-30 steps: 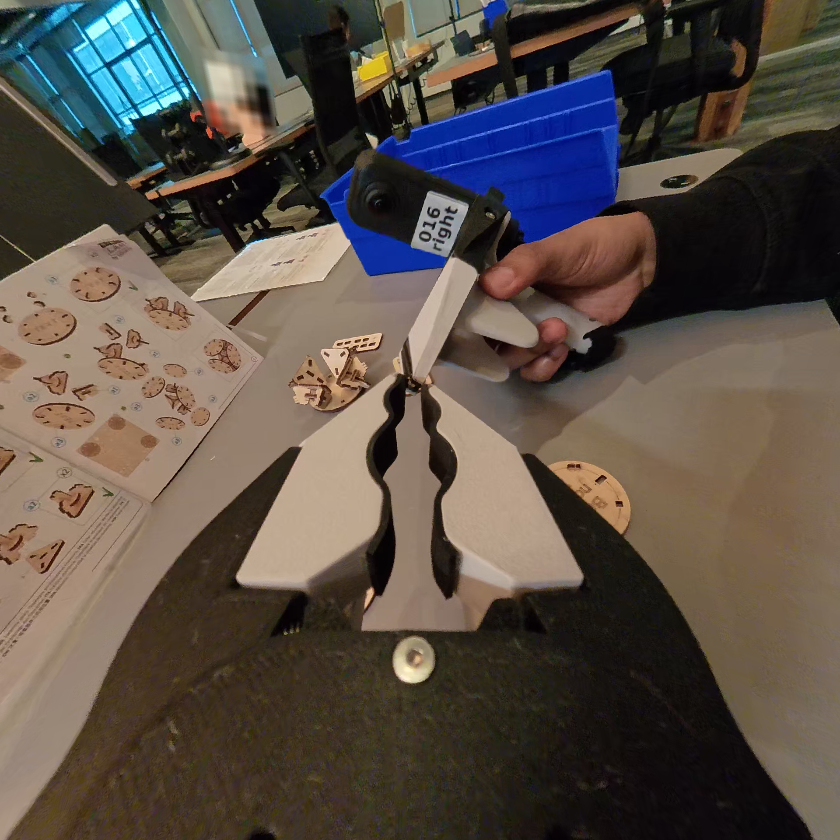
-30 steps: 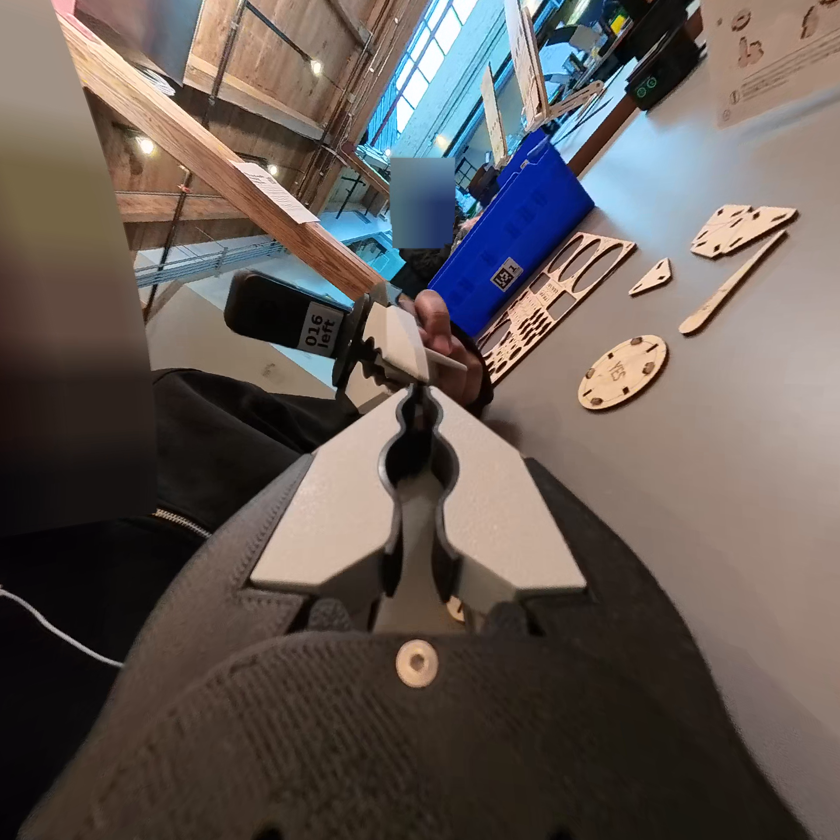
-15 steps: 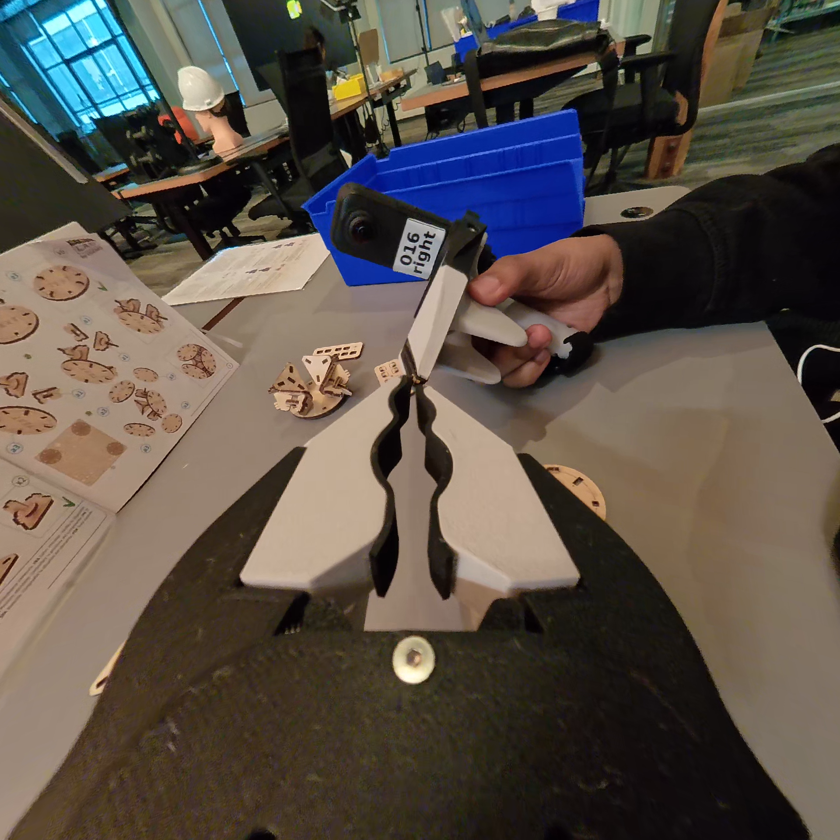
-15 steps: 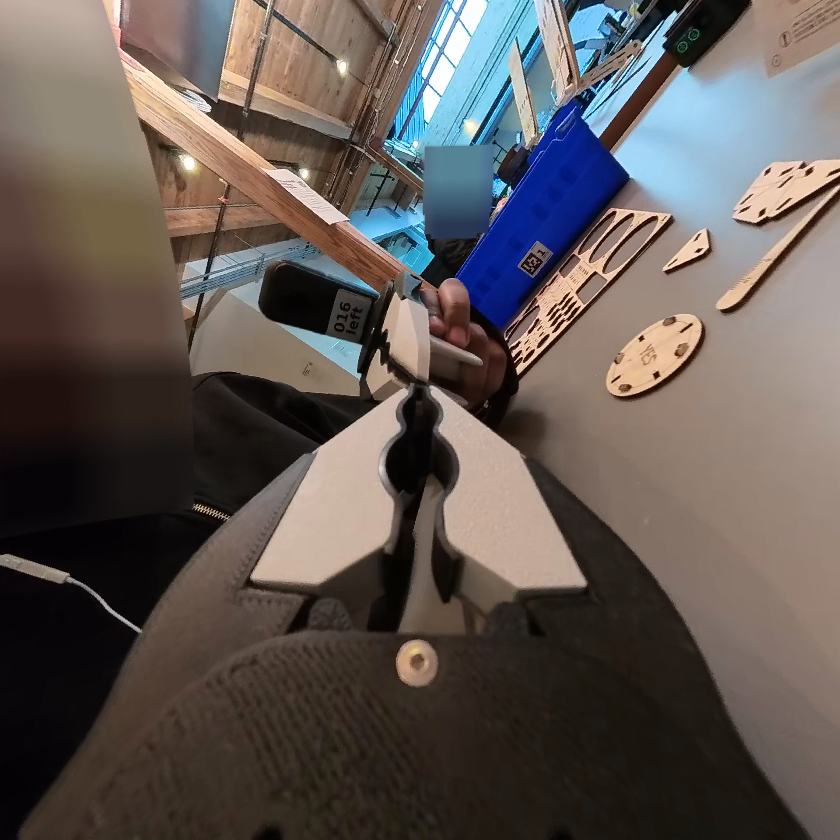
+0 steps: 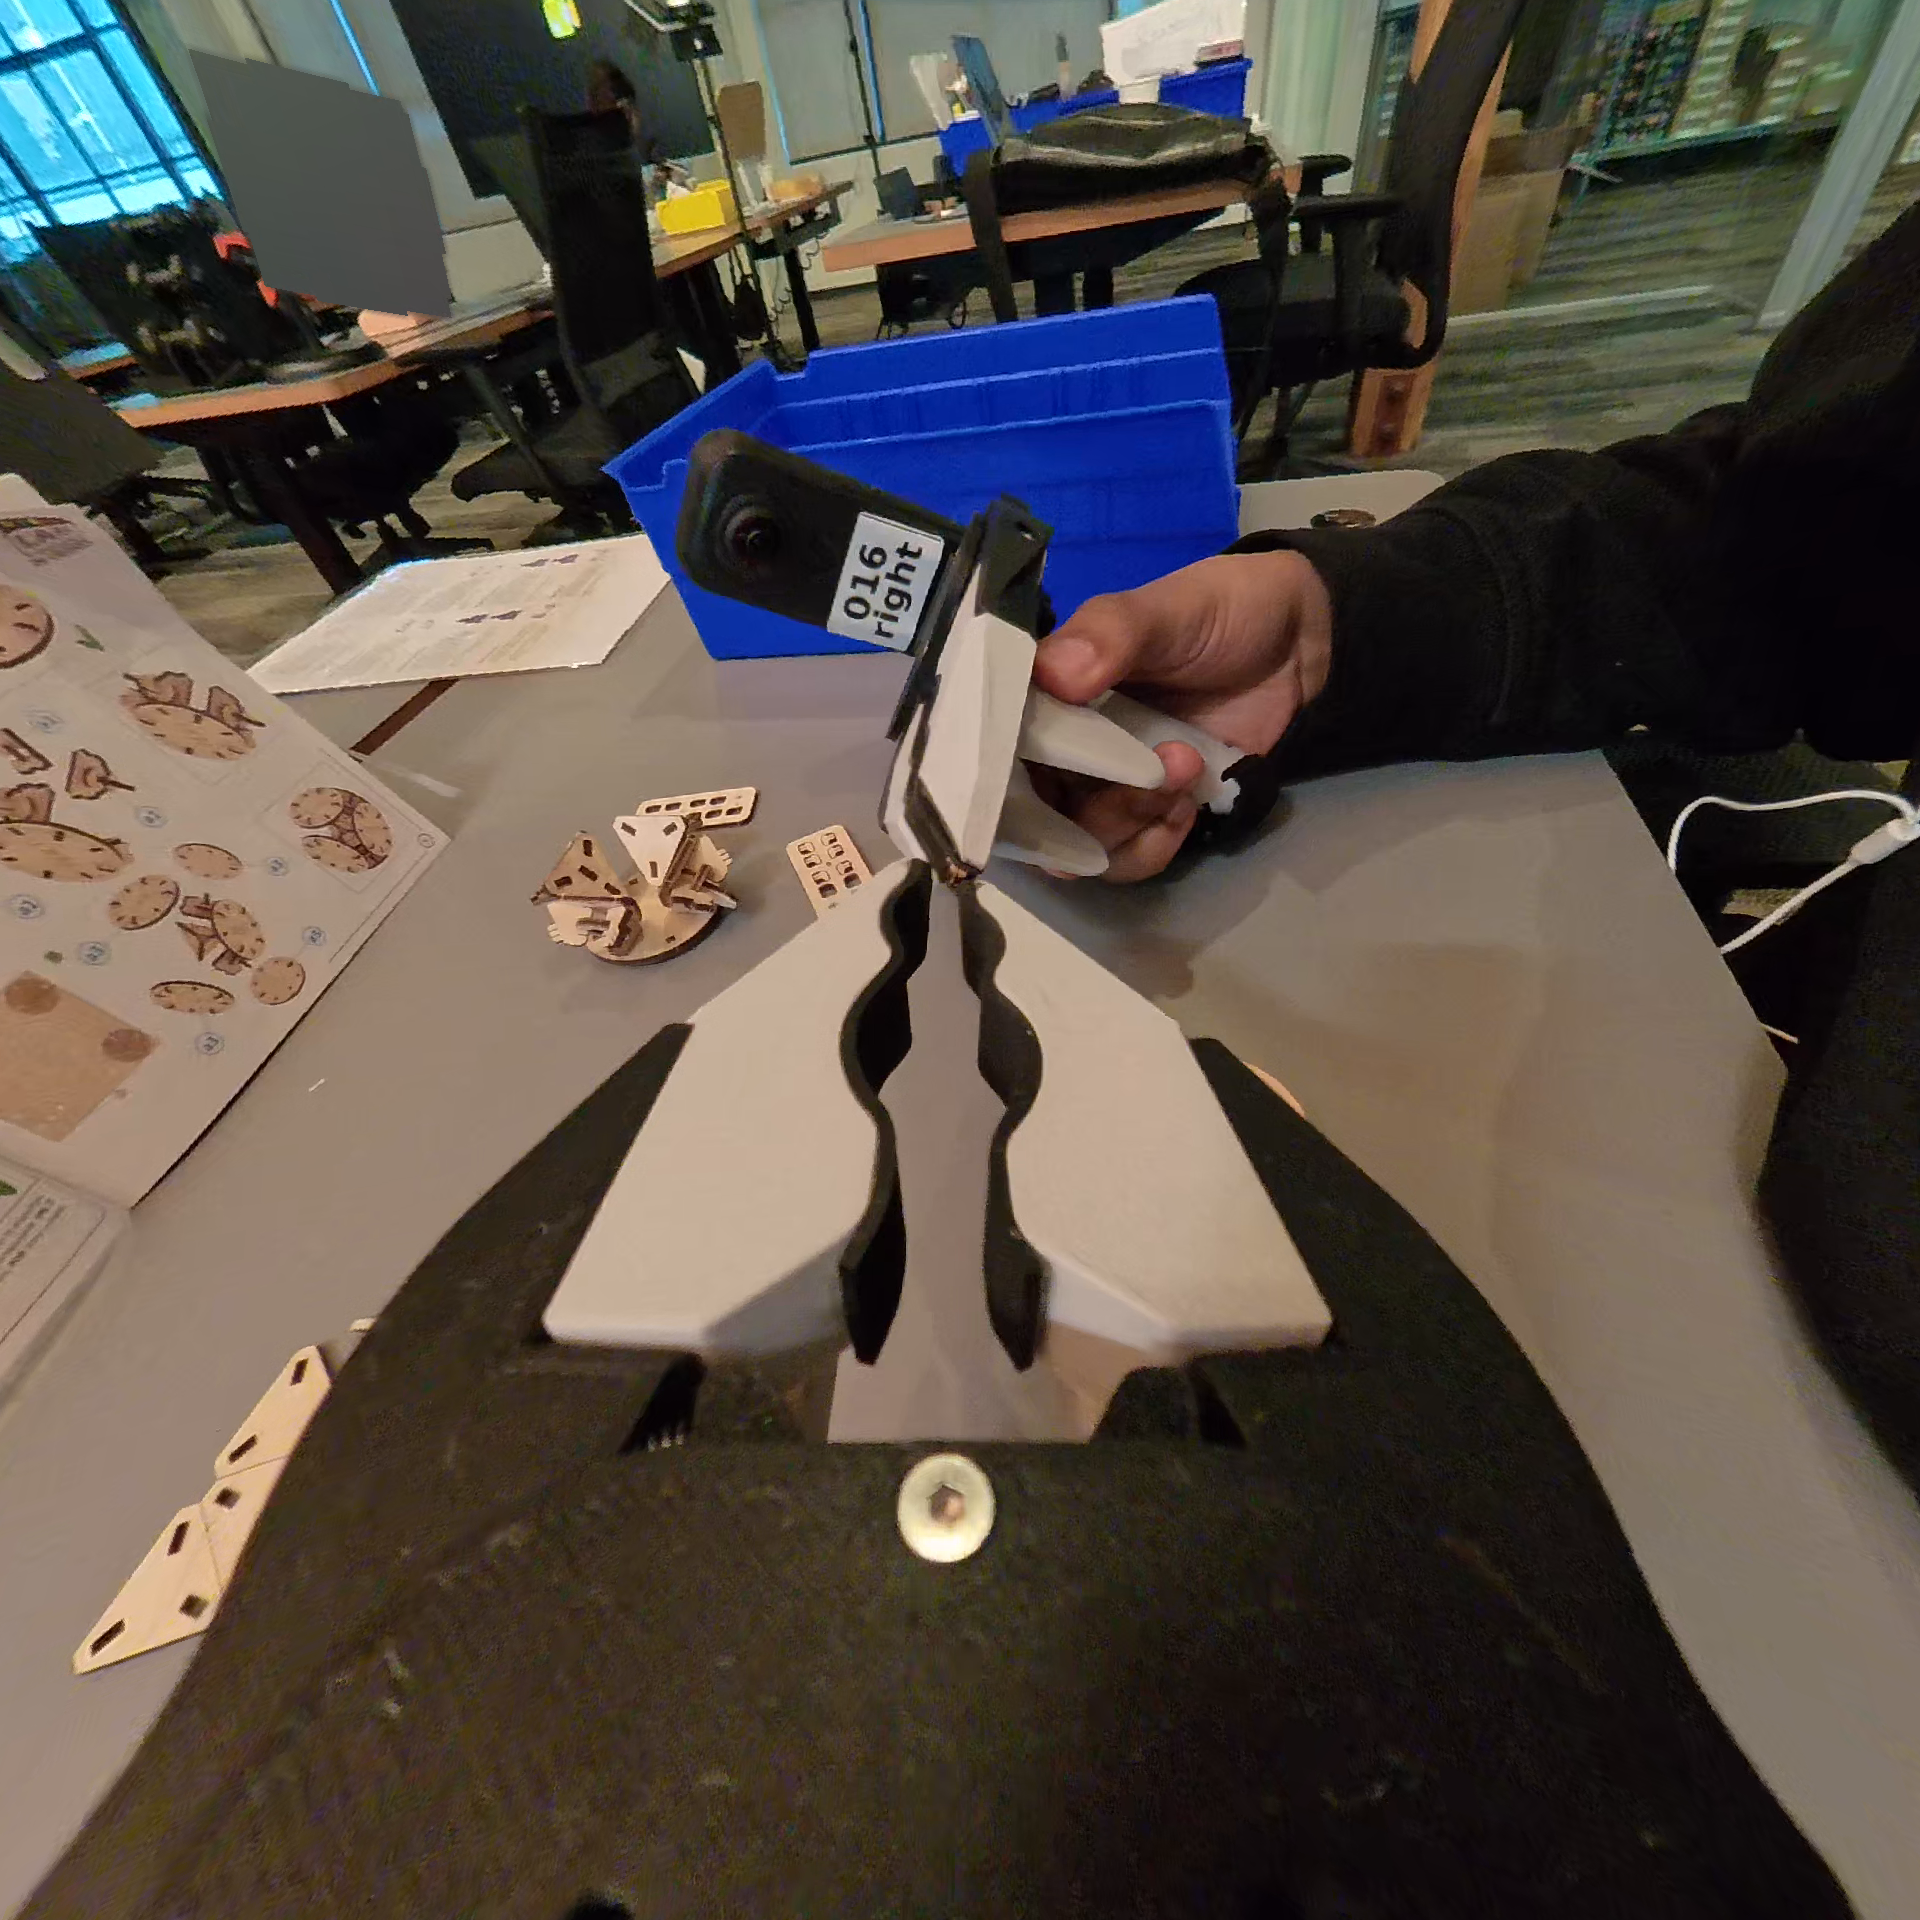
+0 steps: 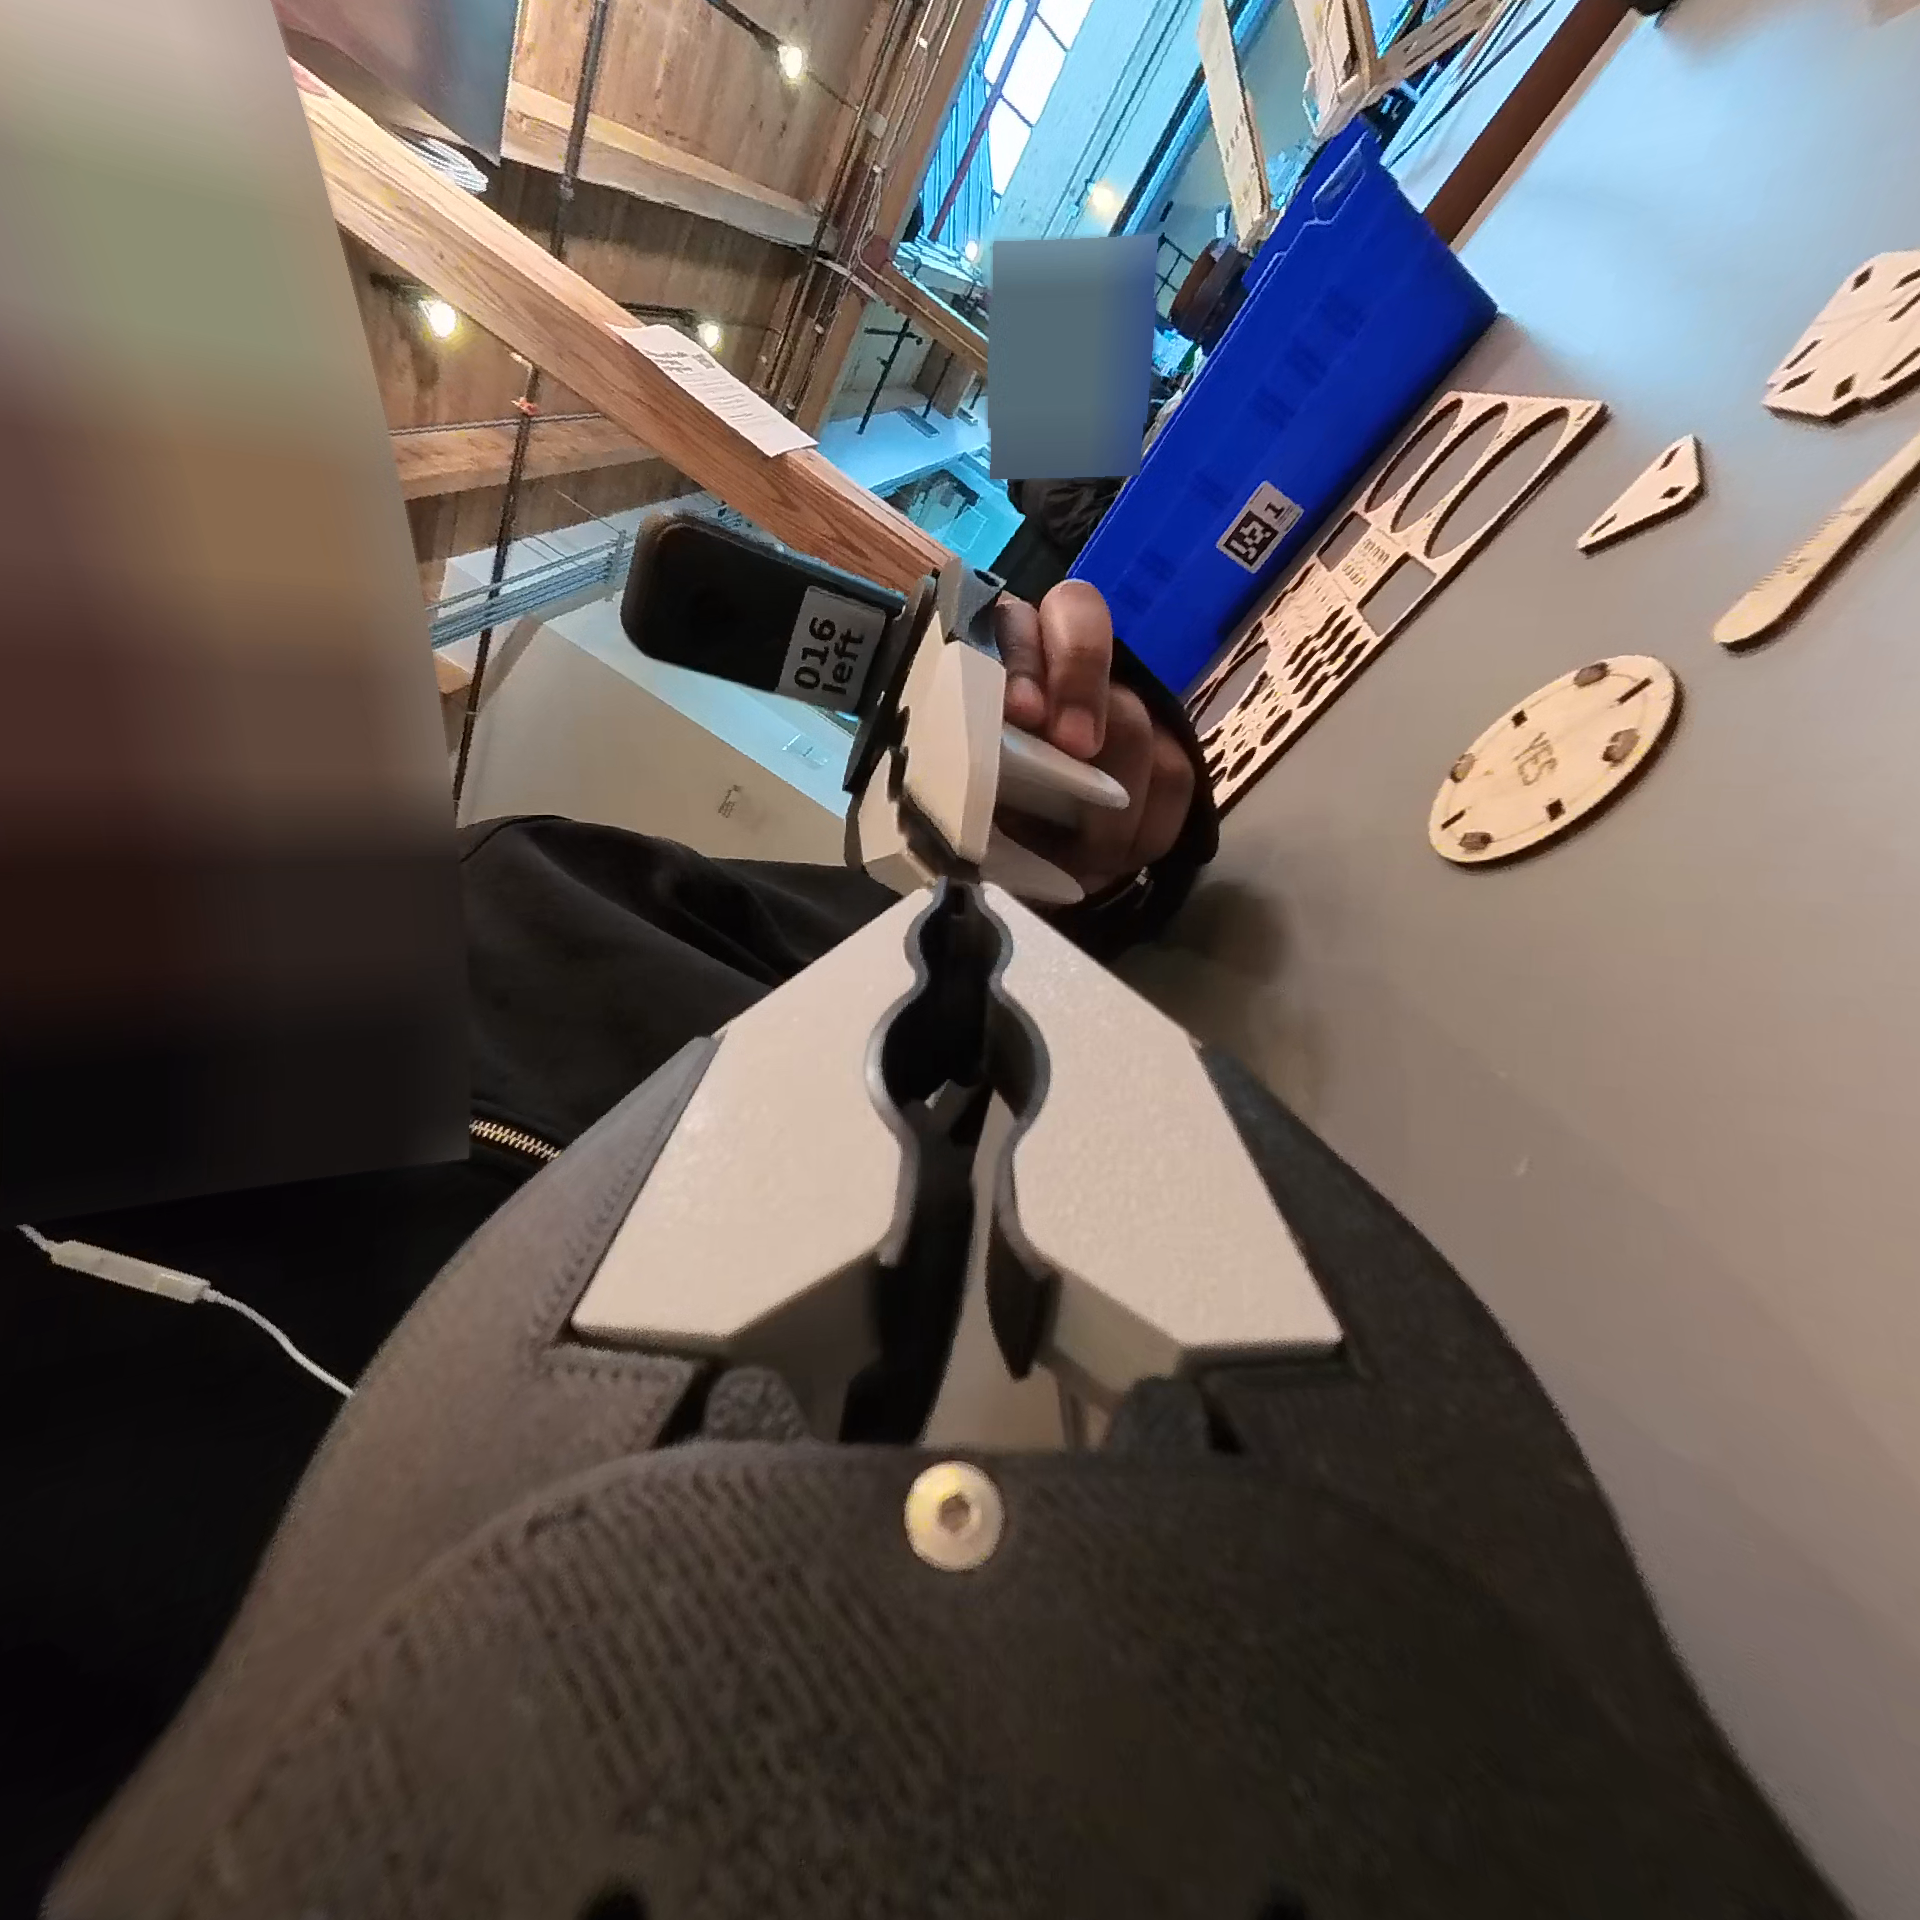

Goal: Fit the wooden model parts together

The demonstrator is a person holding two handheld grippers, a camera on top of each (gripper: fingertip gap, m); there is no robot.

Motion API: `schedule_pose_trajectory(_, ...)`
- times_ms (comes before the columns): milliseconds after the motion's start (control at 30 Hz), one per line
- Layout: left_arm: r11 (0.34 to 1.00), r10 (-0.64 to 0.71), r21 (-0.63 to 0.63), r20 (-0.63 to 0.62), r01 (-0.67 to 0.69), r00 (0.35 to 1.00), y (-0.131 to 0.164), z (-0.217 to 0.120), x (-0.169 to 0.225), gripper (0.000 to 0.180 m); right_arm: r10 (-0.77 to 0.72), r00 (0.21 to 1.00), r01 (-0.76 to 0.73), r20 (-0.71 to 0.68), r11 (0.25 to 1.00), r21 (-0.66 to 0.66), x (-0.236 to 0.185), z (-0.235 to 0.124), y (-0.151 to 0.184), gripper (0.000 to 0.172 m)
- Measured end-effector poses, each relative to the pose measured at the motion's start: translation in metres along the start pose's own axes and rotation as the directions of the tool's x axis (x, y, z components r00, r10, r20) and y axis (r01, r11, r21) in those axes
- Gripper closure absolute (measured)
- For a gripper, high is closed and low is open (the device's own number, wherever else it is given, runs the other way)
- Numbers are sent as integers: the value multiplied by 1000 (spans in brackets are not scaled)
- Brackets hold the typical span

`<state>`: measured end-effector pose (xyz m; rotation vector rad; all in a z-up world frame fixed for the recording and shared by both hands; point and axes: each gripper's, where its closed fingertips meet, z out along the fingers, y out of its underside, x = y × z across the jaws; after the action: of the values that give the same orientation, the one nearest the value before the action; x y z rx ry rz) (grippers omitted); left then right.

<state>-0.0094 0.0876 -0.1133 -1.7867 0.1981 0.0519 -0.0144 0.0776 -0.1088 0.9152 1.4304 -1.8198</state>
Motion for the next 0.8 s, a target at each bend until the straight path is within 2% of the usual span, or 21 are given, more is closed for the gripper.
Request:
schedule_pose_trajectory(133,1000,-14,16,-46,15,999,-2,-1,5,175,12,1000,-12,1,1000,-8,1,1,2,172)
schedule_pose_trajectory(233,1000,-14,8,-32,14,999,-1,-1,3,180,22,1000,-22,18,1000,-5,-1,1,1,172)
schedule_pose_trajectory(800,1000,-28,10,-69,29,997,-2,-1,9,180,47,998,-46,40,999,-26,-3,1,5,172)
